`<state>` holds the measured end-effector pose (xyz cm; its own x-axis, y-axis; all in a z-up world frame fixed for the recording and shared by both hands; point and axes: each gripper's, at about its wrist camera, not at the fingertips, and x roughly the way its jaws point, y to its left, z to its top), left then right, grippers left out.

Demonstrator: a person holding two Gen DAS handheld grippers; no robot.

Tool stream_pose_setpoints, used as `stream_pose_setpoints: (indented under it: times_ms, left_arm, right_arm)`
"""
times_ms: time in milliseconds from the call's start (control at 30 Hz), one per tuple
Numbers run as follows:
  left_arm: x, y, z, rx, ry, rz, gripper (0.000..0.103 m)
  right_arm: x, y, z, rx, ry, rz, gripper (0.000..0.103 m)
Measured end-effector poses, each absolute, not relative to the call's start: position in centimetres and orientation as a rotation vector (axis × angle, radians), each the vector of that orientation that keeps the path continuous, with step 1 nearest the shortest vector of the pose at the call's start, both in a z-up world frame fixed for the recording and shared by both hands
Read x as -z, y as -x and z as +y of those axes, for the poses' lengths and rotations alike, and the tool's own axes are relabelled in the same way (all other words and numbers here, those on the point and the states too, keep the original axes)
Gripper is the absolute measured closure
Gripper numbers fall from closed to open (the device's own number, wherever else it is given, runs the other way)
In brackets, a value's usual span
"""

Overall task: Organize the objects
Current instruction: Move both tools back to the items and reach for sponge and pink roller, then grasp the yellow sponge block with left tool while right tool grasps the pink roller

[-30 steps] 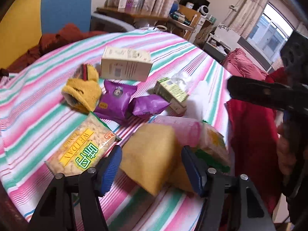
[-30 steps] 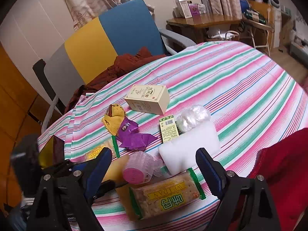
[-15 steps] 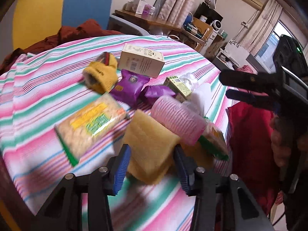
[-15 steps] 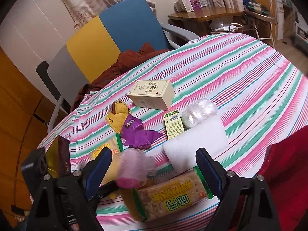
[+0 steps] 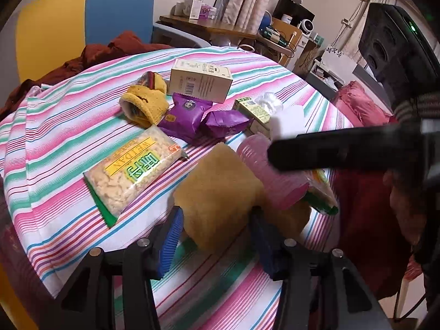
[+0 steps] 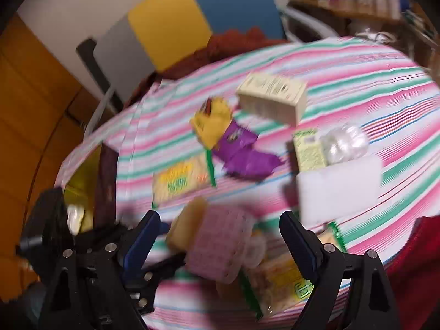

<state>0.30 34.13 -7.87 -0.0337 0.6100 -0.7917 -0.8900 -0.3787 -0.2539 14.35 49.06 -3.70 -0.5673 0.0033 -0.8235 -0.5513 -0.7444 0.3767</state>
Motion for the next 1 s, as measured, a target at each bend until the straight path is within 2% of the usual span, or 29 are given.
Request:
stream_pose_setpoints:
  times_ms: [167, 233, 333, 467, 533, 600, 667, 767, 800, 833, 900, 1000]
  left_arm:
    - [8.3, 0.2, 34.4, -1.661, 1.061, 0.346, 0.05]
    - [8.5, 0.4, 34.4, -1.647, 1.073, 0.332, 0.045]
    - [8.9, 1.0, 34.8, -1.629, 1.104, 0.302, 0.04]
    - [9.8, 1.4, 36.1, -1.604, 1.151, 0.288, 0.04]
    - [10.0, 1.6, 36.0, -1.601, 1.158, 0.262, 0.049]
    - [9.9, 1.8, 35.6, -1.615, 1.156, 0.24, 0.054]
    - [9.6, 2.0, 34.9, -1.629, 1.139, 0.213, 0.057]
    - [9.2, 2.1, 34.2, -1.641, 1.132, 0.173, 0.061]
    - [8.9, 2.1, 33.9, -1.647, 1.125, 0.162, 0.066]
    - [8.7, 2.1, 33.7, -1.646, 1.118, 0.15, 0.077]
    - [8.1, 2.1, 33.3, -1.65, 1.1, 0.129, 0.08]
    - [7.5, 1.9, 33.5, -1.671, 1.075, 0.165, 0.081]
  right_arm:
    - [4.5, -13.3, 48.5, -2.33, 1.325, 0.824, 0.019]
    - [4.7, -13.2, 48.5, -2.317, 1.325, 0.803, 0.023]
    - [5.1, -12.9, 48.8, -2.296, 1.362, 0.806, 0.02]
    - [5.6, -12.2, 49.2, -2.254, 1.389, 0.785, 0.02]
    - [5.9, -11.9, 49.3, -2.228, 1.411, 0.772, 0.02]
    - [6.0, -12.0, 49.6, -2.212, 1.395, 0.778, 0.026]
    - [6.0, -12.2, 49.7, -2.208, 1.39, 0.783, 0.034]
    - [5.8, -12.5, 49.9, -2.217, 1.361, 0.807, 0.035]
    - [5.8, -12.6, 50.0, -2.221, 1.352, 0.813, 0.035]
    - [5.7, -12.7, 49.9, -2.223, 1.345, 0.816, 0.036]
    - [5.5, -12.9, 50.1, -2.235, 1.313, 0.837, 0.062]
    - [5.4, -13.6, 50.7, -2.209, 1.27, 0.879, 0.065]
